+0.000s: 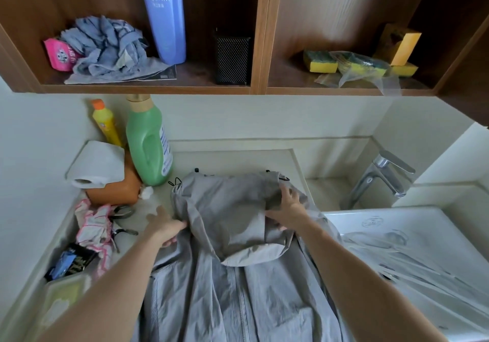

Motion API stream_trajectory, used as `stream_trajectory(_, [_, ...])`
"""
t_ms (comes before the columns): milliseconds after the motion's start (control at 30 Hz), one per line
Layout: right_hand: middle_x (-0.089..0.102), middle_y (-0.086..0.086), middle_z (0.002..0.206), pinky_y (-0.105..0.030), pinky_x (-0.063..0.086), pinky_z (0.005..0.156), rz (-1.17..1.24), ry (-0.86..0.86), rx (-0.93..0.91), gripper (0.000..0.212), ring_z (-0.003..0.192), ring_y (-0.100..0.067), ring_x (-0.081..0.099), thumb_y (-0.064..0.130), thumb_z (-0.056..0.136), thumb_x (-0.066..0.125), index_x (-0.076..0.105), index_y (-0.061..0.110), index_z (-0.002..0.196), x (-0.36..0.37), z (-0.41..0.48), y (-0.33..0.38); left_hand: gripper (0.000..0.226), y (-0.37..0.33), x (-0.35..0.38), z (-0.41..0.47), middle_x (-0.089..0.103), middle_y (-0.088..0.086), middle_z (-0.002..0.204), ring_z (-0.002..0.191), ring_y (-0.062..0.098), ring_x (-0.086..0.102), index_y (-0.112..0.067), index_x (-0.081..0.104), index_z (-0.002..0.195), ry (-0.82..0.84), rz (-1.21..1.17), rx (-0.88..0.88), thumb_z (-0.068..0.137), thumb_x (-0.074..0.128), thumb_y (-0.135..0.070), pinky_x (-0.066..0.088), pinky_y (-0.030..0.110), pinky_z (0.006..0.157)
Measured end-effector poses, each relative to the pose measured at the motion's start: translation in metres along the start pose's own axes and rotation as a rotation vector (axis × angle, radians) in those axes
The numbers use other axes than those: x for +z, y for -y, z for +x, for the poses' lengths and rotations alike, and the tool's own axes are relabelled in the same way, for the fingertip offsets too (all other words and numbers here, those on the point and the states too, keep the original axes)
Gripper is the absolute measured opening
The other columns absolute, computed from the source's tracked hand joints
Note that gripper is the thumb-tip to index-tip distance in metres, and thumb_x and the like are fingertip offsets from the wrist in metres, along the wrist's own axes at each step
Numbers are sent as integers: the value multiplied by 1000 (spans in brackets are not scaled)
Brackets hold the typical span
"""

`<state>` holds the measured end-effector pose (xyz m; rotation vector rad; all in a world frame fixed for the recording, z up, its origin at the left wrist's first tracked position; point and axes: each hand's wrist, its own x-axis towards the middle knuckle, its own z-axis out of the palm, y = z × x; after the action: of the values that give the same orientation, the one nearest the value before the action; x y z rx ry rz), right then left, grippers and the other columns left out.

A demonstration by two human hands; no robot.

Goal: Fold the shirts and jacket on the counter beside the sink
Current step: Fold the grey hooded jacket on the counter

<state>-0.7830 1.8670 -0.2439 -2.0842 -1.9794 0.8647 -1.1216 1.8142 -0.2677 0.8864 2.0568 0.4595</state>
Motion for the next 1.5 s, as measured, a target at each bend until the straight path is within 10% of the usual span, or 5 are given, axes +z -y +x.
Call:
stream_trajectory(367, [27, -20, 152, -44, 35, 114, 208, -37, -14, 94, 137, -38, 39, 31, 88, 73, 11, 19, 157, 6, 36, -2, 26, -24, 4, 36, 65, 18, 75, 73, 30, 58, 3, 65, 74, -319, 105, 265, 92, 61, -15, 41, 35, 65])
stream_trajectory(633, [66, -19, 114, -24, 57, 80, 31, 119, 97, 34, 109, -37, 64, 32, 92, 64, 60, 7, 115, -14, 50, 11, 40, -71, 1, 26, 50, 14, 127, 100, 36, 59, -15, 57, 119, -598, -46, 500, 82, 56, 0, 46, 39, 84])
stream_trajectory(800, [52, -11, 131, -39, 48, 90, 12, -454, -288, 31, 110, -36, 57, 17, 95, 51, 63, 16, 124, -10, 56, 50, 47, -106, 30, 20, 52, 17, 133, 125, 37, 50, -7, 53, 133, -430, 295, 1001, 88, 66, -15, 45, 51, 102])
stream_trajectory(1067, [6, 5, 167, -35, -13, 119, -273, -168, -350, 59, 154, -18, 0, 52, 103, 25, 19, 30, 158, 93, 59, 35, 74, -31, 74, 62, 13, 8, 166, 150, 41, 11, -34, 24, 156, -299, 857, 652, 92, 28, -70, 14, 58, 118])
stream_trajectory(1500, [-9, -2, 167, -42, 7, 122, -280, -58, -22, 69, 153, -25, -2, 56, 102, 17, -2, 23, 159, 67, 89, 19, 76, -31, 74, 80, -20, 5, 165, 151, 37, -16, -41, -6, 156, -189, 859, 504, 88, -1, -76, -4, 56, 121])
